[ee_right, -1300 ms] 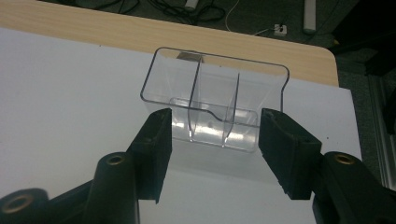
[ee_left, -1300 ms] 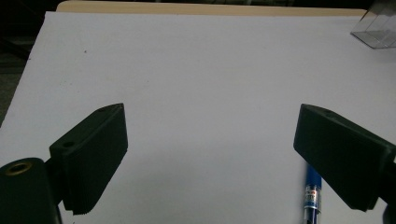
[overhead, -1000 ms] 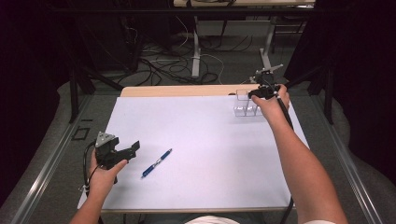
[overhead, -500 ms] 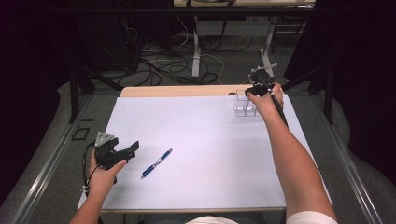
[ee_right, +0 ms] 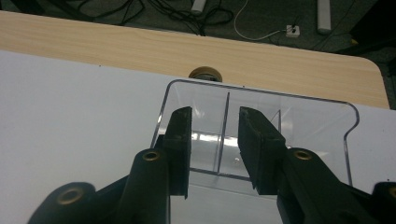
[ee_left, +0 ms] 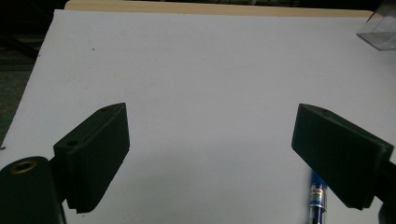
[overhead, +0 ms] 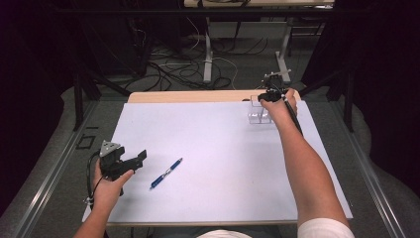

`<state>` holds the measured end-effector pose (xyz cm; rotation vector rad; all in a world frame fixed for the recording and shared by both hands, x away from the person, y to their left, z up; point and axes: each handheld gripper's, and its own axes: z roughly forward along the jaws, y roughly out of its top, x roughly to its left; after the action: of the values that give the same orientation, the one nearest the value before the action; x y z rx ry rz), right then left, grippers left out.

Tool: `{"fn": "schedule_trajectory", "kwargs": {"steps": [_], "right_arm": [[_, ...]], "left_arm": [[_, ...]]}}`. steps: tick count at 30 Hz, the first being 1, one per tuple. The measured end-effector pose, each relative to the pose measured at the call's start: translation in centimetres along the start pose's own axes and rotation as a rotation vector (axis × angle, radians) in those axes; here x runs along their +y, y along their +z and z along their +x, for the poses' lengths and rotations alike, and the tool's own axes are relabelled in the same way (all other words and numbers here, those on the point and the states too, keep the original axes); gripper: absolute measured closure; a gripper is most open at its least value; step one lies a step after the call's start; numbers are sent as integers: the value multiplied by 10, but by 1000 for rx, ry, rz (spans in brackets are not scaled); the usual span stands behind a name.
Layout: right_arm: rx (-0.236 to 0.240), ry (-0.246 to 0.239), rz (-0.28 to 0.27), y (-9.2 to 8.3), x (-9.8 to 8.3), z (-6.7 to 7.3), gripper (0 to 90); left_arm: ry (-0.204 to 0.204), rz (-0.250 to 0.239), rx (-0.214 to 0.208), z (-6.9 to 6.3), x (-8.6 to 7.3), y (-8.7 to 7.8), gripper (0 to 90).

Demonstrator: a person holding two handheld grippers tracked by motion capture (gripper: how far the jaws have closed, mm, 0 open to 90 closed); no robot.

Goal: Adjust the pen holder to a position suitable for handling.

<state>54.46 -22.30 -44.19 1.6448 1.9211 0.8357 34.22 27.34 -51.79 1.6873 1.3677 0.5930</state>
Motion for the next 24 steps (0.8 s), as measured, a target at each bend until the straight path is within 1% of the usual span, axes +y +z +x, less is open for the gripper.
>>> {"fn": "schedule_trajectory", "kwargs": {"steps": [2, 4, 9, 14, 16, 18, 24], "right_arm": [[3, 7, 1, 1, 0, 1, 660], [7, 4, -3, 3, -1, 0, 670], [-10, 4, -8, 8, -3, -1, 687], [-12, 18, -1, 13, -5, -1, 725], [-19, 8, 0, 16, -5, 0, 741], [-22, 8, 3, 17, -6, 0, 744], [-45, 3, 21, 24, -8, 2, 793]], "left_arm": [[0, -2, 0, 0, 0, 0, 114], [-1, -2, 0, 0, 0, -1, 115], [-4, -4, -1, 0, 0, -1, 116], [-4, -5, -3, 1, 0, -1, 116], [-5, -6, -3, 1, 0, -1, 117], [-6, -6, -3, 1, 0, -2, 117], [-9, -4, -2, 1, -1, -2, 119]]}}
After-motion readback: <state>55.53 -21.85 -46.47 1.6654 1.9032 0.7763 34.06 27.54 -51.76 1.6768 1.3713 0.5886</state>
